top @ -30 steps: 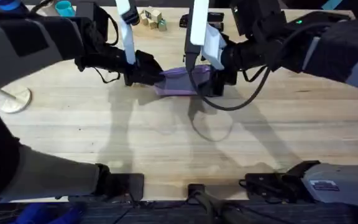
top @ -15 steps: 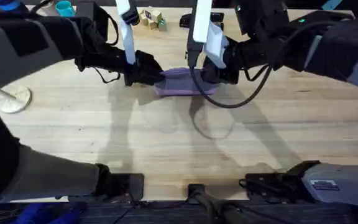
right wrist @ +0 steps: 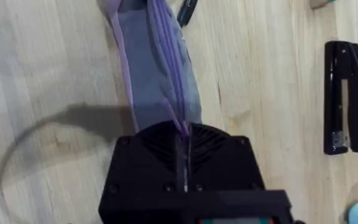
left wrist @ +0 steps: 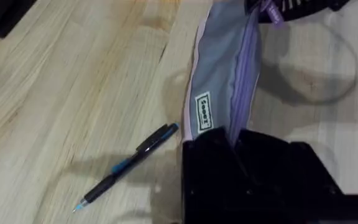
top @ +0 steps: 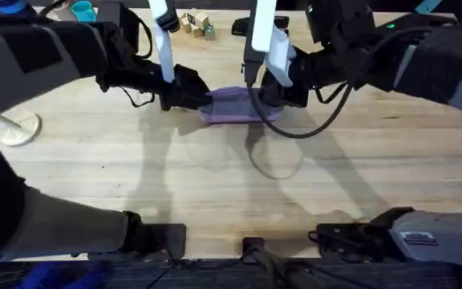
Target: Unzip the bag, pick up the pens from the table one at a time and place them inside, then zip the bag closed.
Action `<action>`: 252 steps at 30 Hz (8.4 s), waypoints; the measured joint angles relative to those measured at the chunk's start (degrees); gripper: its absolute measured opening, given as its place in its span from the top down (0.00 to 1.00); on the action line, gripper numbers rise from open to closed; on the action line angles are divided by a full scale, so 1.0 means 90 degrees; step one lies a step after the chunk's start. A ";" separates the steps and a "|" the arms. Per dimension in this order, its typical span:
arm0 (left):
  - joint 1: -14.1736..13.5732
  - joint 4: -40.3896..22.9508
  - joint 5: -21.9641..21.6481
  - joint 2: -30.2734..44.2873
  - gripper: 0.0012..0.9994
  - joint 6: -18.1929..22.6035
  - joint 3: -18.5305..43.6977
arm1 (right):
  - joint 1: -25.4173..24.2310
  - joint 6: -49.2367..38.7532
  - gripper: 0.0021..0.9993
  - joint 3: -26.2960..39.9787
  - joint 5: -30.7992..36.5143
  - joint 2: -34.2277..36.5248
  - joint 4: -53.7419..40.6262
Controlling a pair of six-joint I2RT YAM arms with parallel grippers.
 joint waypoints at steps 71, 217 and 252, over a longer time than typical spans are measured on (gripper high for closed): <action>0.0073 -0.0139 -0.0063 0.0000 0.96 0.0039 0.0007 | 0.0781 0.2051 0.05 0.1557 -0.1637 0.1455 0.0738; 0.1914 -0.2152 0.0146 -0.2220 0.01 -0.0049 0.0442 | 0.0548 0.3352 0.00 0.5644 0.0141 0.2863 -0.4121; 0.3281 -0.2730 -0.0163 -0.2222 0.01 -0.0049 0.0500 | 0.1447 0.4215 0.00 0.5644 0.0762 0.4655 -0.0587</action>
